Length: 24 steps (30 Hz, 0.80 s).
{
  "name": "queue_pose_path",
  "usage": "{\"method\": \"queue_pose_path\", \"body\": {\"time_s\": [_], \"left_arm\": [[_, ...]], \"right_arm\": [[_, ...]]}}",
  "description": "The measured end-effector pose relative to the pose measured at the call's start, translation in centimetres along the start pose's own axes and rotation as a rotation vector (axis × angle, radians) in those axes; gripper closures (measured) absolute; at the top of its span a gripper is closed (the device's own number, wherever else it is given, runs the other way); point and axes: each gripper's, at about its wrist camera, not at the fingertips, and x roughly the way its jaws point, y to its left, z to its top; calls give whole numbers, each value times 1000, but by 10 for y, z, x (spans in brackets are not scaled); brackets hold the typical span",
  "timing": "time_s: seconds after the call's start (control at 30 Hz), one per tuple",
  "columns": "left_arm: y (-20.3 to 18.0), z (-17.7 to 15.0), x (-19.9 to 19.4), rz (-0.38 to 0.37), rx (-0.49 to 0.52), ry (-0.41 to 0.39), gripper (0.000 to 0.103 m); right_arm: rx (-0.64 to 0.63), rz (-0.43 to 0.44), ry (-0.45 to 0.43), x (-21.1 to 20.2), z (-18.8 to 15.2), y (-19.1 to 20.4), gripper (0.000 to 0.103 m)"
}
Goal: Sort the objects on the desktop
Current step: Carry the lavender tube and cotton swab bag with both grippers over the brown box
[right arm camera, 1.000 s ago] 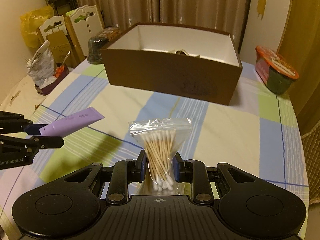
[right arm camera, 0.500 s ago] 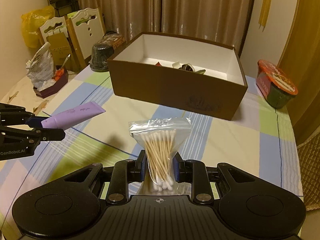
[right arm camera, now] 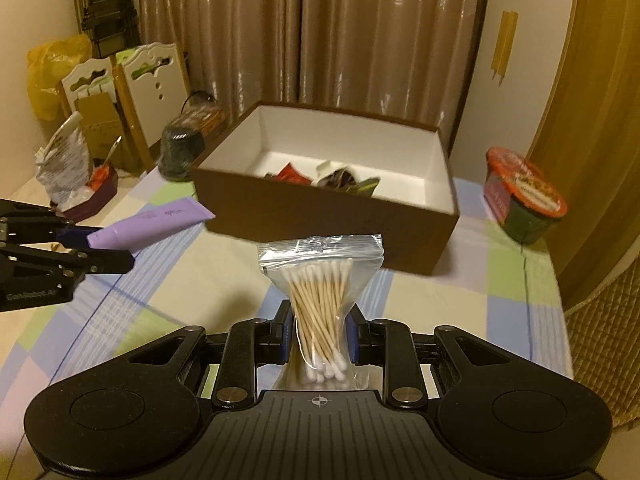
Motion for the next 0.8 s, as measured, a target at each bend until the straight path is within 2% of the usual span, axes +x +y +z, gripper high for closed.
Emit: {"method": "queue_pose_path", "body": {"time_s": [0.4,0.63,0.8], "left_arm": [[9,81,36,52,-17,-59,80],[19,133,88,69,-5,-65,80],[29,156,135,81,-12,-35,80]], "right_arm": [[-19,55,-73,42,82,-58,78],[-20,101,-65,101,130,-74,78],[4,138,-25,152,147,-79,78]]}}
